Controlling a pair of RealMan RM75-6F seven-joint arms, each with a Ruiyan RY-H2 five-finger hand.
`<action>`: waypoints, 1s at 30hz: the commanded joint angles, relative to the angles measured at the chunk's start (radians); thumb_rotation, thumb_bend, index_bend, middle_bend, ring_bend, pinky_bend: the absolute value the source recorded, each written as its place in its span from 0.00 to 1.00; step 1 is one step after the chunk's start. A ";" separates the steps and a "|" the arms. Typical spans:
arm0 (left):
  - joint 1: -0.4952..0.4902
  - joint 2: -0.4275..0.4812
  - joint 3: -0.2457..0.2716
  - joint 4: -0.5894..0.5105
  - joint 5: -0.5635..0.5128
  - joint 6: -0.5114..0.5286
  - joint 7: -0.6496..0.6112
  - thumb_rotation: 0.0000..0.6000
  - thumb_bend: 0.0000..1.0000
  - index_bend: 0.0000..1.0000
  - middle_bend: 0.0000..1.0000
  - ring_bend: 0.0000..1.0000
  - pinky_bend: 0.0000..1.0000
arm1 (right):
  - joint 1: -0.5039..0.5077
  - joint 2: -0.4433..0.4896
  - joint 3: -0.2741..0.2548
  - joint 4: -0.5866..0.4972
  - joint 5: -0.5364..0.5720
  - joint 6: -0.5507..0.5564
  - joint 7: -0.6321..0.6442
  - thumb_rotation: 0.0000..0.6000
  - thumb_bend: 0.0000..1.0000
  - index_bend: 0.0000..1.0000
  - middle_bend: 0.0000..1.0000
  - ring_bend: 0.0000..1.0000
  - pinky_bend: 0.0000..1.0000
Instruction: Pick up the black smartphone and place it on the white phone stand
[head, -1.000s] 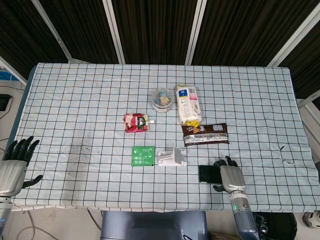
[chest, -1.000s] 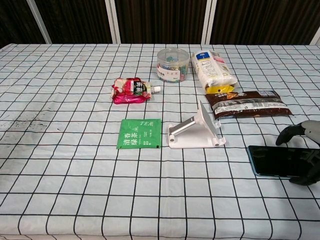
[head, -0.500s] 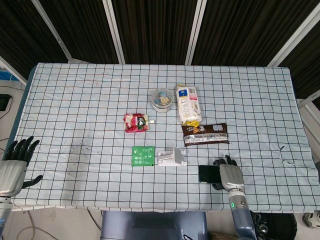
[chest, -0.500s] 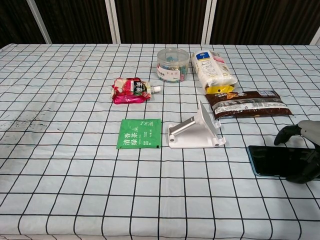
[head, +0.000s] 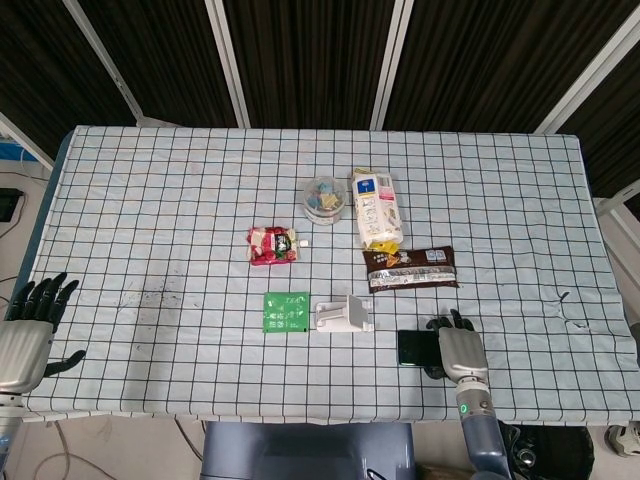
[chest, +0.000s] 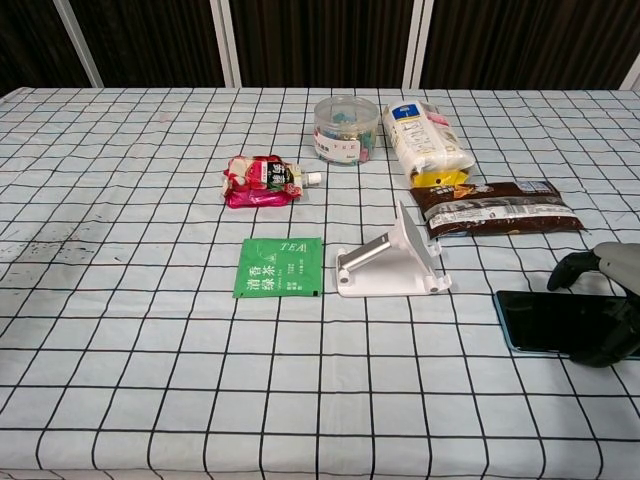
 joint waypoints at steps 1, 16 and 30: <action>0.000 0.000 0.000 -0.001 0.000 0.000 0.000 1.00 0.00 0.00 0.00 0.00 0.00 | 0.003 -0.001 -0.004 0.002 0.004 0.001 -0.003 1.00 0.26 0.31 0.24 0.00 0.14; 0.001 0.000 -0.001 -0.002 -0.003 0.000 0.001 1.00 0.00 0.00 0.00 0.00 0.00 | 0.010 -0.001 -0.018 0.012 0.020 0.003 0.001 1.00 0.26 0.33 0.26 0.00 0.14; 0.001 0.000 -0.003 -0.002 -0.005 0.002 -0.001 1.00 0.00 0.00 0.00 0.00 0.00 | 0.018 0.004 -0.031 0.014 0.035 -0.003 0.002 1.00 0.36 0.42 0.34 0.06 0.14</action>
